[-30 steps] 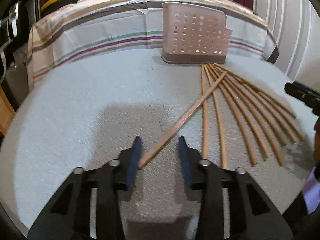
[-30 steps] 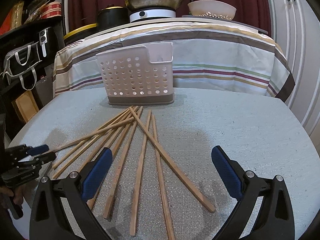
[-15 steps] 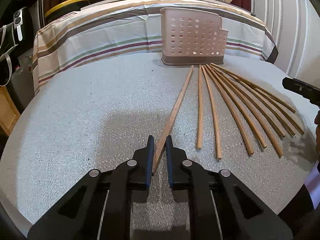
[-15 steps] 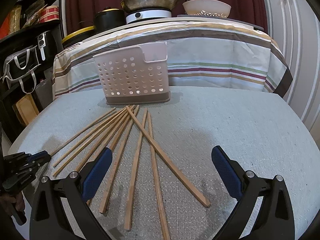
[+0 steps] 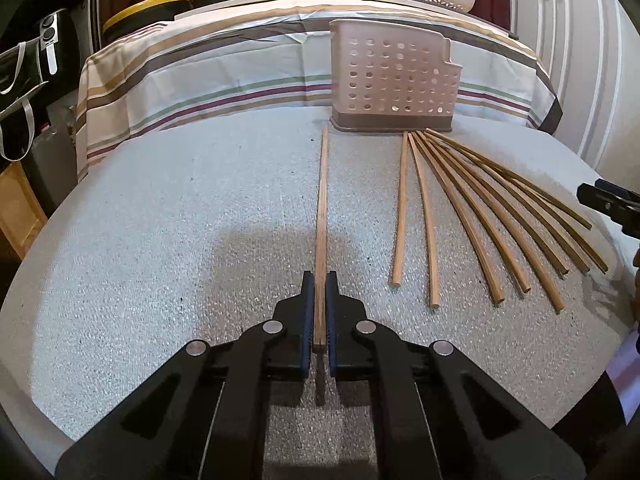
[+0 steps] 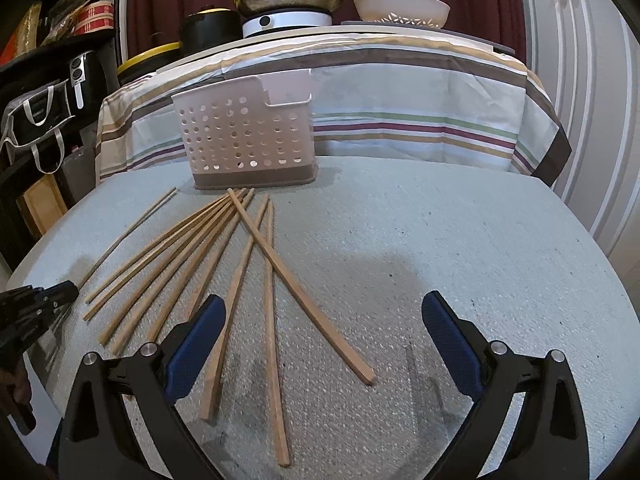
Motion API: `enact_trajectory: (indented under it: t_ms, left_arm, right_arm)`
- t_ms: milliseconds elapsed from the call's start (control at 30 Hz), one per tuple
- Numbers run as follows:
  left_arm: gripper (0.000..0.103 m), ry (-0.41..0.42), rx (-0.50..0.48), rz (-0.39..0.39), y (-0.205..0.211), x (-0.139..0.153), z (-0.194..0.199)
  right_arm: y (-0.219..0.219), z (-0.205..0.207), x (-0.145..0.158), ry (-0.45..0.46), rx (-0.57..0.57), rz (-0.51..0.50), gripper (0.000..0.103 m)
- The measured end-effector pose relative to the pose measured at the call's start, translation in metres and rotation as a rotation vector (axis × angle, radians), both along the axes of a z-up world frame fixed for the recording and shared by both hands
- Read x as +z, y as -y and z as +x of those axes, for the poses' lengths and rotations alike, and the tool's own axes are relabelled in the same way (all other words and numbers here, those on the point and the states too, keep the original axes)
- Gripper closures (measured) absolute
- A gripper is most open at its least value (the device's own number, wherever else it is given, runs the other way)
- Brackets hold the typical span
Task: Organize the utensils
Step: 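Lower the left tool and close it on a wooden chopstick while the right tool grasps another, then lift both held chopsticks and carry them over the pink caddy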
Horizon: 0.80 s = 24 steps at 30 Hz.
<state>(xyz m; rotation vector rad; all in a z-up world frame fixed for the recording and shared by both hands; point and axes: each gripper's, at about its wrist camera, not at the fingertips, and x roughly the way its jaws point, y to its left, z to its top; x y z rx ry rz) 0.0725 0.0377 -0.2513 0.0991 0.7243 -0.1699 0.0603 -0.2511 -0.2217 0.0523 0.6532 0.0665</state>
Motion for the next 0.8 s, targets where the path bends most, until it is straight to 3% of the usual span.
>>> enact_trajectory:
  t_ms: [67, 133, 300, 533, 600, 800]
  left_arm:
    - [0.097, -0.002, 0.003, -0.001, 0.001, 0.0, 0.001]
    - [0.097, -0.004, 0.007, -0.005, 0.001, 0.0, 0.002]
    - [0.097, -0.006, 0.019, -0.002, 0.0, 0.0, 0.003]
    - [0.097, -0.009, 0.033, -0.013, 0.0, 0.0, 0.004]
    - [0.097, -0.011, 0.035, -0.019, 0.0, 0.0, 0.005]
    - [0.097, -0.009, 0.037, -0.018, 0.001, 0.0, 0.004]
  right_arm:
    - [0.003, -0.002, 0.001, 0.003, 0.0, -0.009, 0.014]
    - [0.006, -0.003, 0.002, -0.004, 0.0, -0.012, 0.033]
    - [0.015, 0.001, -0.003, -0.064, 0.01, -0.014, 0.053]
    - [0.015, 0.002, -0.012, -0.126, 0.039, -0.008, 0.063]
    - [0.014, 0.002, -0.017, -0.148, 0.059, -0.005, 0.08]
    - [0.01, -0.009, -0.021, -0.128, 0.081, -0.001, 0.093]
